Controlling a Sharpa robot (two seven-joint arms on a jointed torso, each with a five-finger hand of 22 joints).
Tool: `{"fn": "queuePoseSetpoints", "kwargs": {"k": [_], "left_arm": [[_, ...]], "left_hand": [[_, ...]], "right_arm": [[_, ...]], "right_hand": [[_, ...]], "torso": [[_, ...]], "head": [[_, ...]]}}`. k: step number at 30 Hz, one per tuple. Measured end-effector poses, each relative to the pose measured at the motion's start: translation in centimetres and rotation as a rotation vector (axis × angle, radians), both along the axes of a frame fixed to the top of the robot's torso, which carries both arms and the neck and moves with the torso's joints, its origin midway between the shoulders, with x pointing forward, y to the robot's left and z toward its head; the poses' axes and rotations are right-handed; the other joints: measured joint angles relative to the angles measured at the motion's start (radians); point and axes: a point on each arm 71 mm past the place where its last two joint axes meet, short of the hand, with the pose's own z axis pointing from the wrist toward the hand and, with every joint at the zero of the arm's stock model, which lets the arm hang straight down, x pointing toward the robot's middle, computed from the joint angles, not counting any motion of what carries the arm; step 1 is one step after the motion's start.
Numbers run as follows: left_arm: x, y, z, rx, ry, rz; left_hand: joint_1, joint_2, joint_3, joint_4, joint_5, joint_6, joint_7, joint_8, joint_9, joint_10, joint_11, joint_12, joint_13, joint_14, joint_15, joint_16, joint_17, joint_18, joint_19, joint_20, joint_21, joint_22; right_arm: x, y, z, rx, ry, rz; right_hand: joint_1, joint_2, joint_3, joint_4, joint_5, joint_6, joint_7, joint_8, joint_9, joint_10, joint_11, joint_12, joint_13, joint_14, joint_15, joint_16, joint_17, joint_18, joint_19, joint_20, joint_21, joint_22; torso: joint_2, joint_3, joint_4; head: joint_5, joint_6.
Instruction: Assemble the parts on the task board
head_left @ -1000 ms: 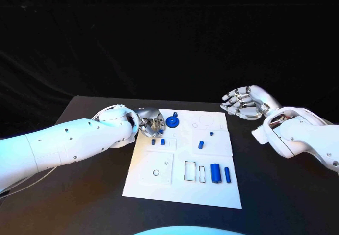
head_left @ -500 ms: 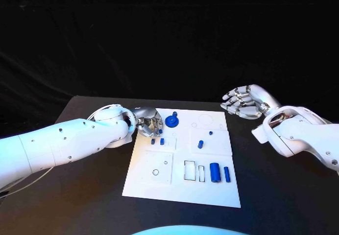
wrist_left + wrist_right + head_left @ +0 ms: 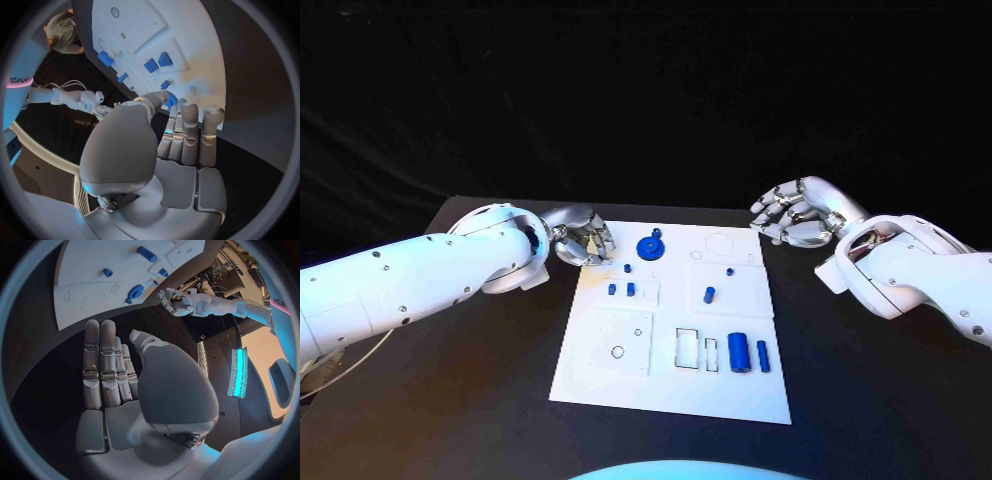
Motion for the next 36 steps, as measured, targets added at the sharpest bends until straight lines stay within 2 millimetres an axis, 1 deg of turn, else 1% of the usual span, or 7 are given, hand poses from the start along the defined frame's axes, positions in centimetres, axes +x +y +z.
{"fn": "queuePoseSetpoints", "kwargs": {"k": [4, 6, 10, 16, 26, 28, 36], "left_arm": [[-0.2, 1.4, 0.9, -0.178, 0.032, 0.039], [-0.3, 1.8, 1.2, -0.284, 0.055, 0.057], [-1.0, 1.9, 1.8, -0.538, 0.121, 0.088], [-1.9, 1.7, 2.5, -0.819, 0.195, 0.129], [-2.7, 1.1, 3.0, -1.043, 0.25, 0.161], [-2.7, 1.1, 3.1, -1.061, 0.251, 0.165], [-2.8, 1.1, 3.2, -1.101, 0.25, 0.174]], "left_hand": [[0.022, 0.014, 0.016, -0.005, 0.0, 0.014, 0.011, 0.003, 0.004, 0.002, 0.002, 0.001, 0.0, -0.032, 0.004, -0.049, -0.052, 0.015, -0.071, 0.003, -0.082, -0.088], [0.022, 0.014, 0.016, -0.005, 0.0, 0.019, 0.005, 0.003, 0.004, 0.02, 0.003, 0.019, 0.006, -0.034, 0.002, -0.064, -0.061, 0.015, -0.084, 0.003, -0.105, -0.109], [0.027, 0.019, 0.016, -0.005, 0.0, 0.02, 0.006, 0.003, 0.005, 0.033, -0.004, 0.031, 0.013, -0.036, 0.001, -0.072, -0.068, 0.015, -0.084, 0.003, -0.116, -0.121], [0.032, 0.024, 0.016, -0.005, 0.0, 0.035, 0.004, 0.011, 0.008, 0.044, -0.007, 0.047, 0.019, -0.039, -0.003, -0.078, -0.071, 0.014, -0.09, -0.002, -0.13, -0.135], [0.032, 0.024, 0.016, -0.005, 0.0, 0.035, 0.003, 0.011, 0.009, 0.044, -0.007, 0.05, 0.021, -0.039, -0.003, -0.078, -0.073, 0.014, -0.097, -0.002, -0.142, -0.146], [0.032, 0.024, 0.016, -0.005, 0.0, 0.035, 0.003, 0.011, 0.009, 0.044, -0.007, 0.05, 0.021, -0.039, -0.003, -0.078, -0.073, 0.014, -0.097, -0.002, -0.142, -0.146], [0.032, 0.024, 0.016, -0.005, 0.0, 0.035, 0.003, 0.011, 0.009, 0.044, -0.007, 0.05, 0.023, -0.039, -0.003, -0.082, -0.074, 0.014, -0.098, -0.003, -0.147, -0.151]], "right_arm": [[0.0, 0.9, -0.4, -0.097, 0.01, 0.06], [-0.1, 1.5, -0.6, -0.152, 0.012, 0.091], [-0.3, 2.5, -1.4, -0.278, 0.004, 0.147], [-0.5, 3.9, -2.4, -0.42, -0.035, 0.187], [-0.7, 5.3, -3.9, -0.567, -0.079, 0.209], [-0.8, 5.4, -4.2, -0.583, -0.081, 0.211], [-0.9, 6.0, -4.9, -0.628, -0.082, 0.221]], "right_hand": [[0.013, 0.0, 0.045, -0.021, 0.002, 0.04, -0.013, -0.02, -0.011, 0.053, -0.018, -0.04, -0.002, 0.063, -0.02, 0.113, 0.087, 0.0, 0.044, -0.029, 0.102, 0.085], [0.007, -0.006, 0.068, -0.028, -0.005, 0.052, -0.018, -0.032, -0.015, 0.07, -0.022, -0.067, -0.002, 0.068, -0.025, 0.179, 0.138, -0.002, 0.074, -0.033, 0.255, 0.215], [-0.013, -0.026, 0.093, -0.037, -0.015, 0.062, -0.02, -0.044, -0.016, 0.082, -0.02, -0.104, 0.0, 0.068, -0.025, 0.423, 0.329, -0.05, 0.14, -0.034, 0.566, 0.466], [-0.028, -0.041, 0.111, -0.046, -0.015, 0.07, -0.018, -0.055, -0.015, 0.079, -0.015, -0.145, 0.002, 0.068, -0.025, 0.687, 0.535, -0.078, 0.197, -0.029, 0.829, 0.677], [-0.049, -0.049, 0.126, -0.053, -0.019, 0.063, -0.011, -0.07, -0.011, 0.072, -0.008, -0.171, 0.004, 0.071, -0.014, 0.83, 0.637, -0.094, 0.222, -0.018, 0.988, 0.725], [-0.049, -0.049, 0.128, -0.056, -0.019, 0.063, -0.011, -0.07, -0.01, 0.069, -0.005, -0.171, 0.005, 0.071, -0.014, 0.849, 0.65, -0.11, 0.233, -0.014, 1.013, 0.725], [-0.05, -0.048, 0.136, -0.063, -0.019, 0.063, -0.011, -0.07, -0.005, 0.069, -0.005, -0.175, 0.01, 0.071, -0.014, 0.893, 0.681, -0.11, 0.236, -0.014, 1.069, 0.725]], "torso": [[0.0, 0.0007, -0.0007], [0.0, 0.0007, -0.0014], [0.001, -0.0005, -0.0019], [0.002, -0.0018, -0.0008], [0.002, -0.0025, -0.0006], [0.002, -0.0024, -0.0007], [0.002, -0.0019, -0.0001]], "head": [[0.0, 0.005], [-0.005, 0.007], [-0.027, 0.011], [-0.061, 0.014], [-0.074, 0.012], [-0.074, 0.011], [-0.072, 0.006]]}}
